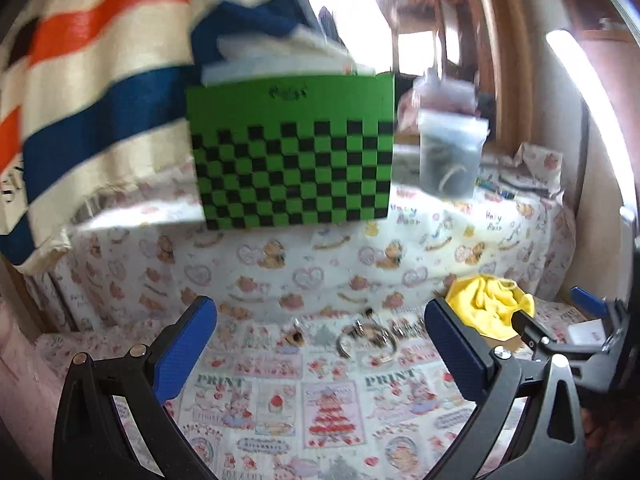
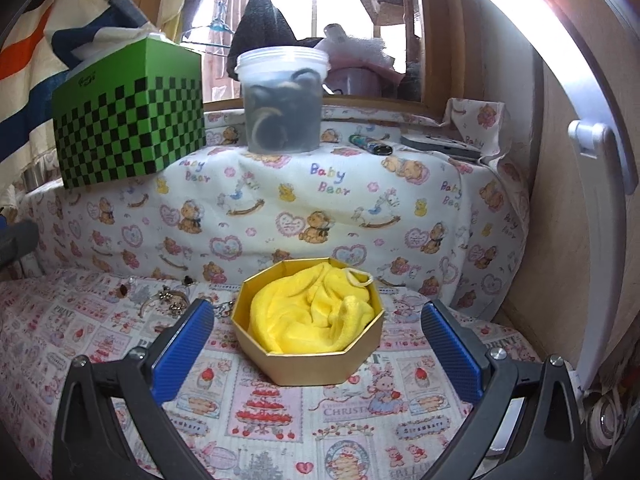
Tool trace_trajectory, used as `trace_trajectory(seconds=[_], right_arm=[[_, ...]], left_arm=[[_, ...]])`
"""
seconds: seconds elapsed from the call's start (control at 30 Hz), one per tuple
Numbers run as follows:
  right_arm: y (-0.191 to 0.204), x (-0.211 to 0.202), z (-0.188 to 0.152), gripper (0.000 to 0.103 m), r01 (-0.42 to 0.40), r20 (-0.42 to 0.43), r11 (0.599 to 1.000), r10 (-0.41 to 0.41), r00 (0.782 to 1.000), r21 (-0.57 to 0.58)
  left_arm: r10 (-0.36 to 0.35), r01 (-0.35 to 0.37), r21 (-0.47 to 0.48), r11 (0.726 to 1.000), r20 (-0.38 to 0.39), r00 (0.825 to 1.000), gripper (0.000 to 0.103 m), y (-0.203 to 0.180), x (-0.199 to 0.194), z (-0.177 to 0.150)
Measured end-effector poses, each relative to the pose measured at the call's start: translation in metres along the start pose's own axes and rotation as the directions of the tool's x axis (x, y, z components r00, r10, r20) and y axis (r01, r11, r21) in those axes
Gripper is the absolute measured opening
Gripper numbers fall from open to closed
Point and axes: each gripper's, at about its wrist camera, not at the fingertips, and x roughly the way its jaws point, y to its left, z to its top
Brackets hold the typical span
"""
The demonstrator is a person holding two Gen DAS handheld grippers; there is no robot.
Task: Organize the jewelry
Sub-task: 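Move the left gripper down to the silver bangle, fingers open around it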
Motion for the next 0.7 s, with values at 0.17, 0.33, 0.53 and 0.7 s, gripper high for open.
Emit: trace_trajectory(seconds=[0.17, 0.33, 0.53, 0.7], right_arm=[[-0.009, 0.01, -0.001, 0.103, -0.045, -0.057, 0.998, 0.047, 0.997, 0.036], [-0.012, 0.015, -0.003, 0.103, -0.012, -0.063, 1.0, 0.013, 0.998, 0.023], [-0.024, 0.019, -0.001, 0.083, -0.047, -0.097, 0.995, 0.056, 0.994, 0.089], [-0.025, 0.026, -0.003, 0.063, -0.083, -0.131, 0.99, 0.098, 0.987, 0.11]], left_arm=[[-0.082, 0.076, -0.033, 0.997, -0.202, 0.976, 0.102, -0.005, 0.041, 0.02], [-0.116, 0.114, -0.028, 0.993, -0.36, 0.926, 0.074, -0.021, 0.086, 0.01], [-0.129, 0.135, -0.019, 0.991, -0.445, 0.886, 0.068, -0.039, 0.12, -0.005], [-0.108, 0.132, 0.011, 0.991, -0.506, 0.856, 0.076, -0.049, 0.146, -0.014]])
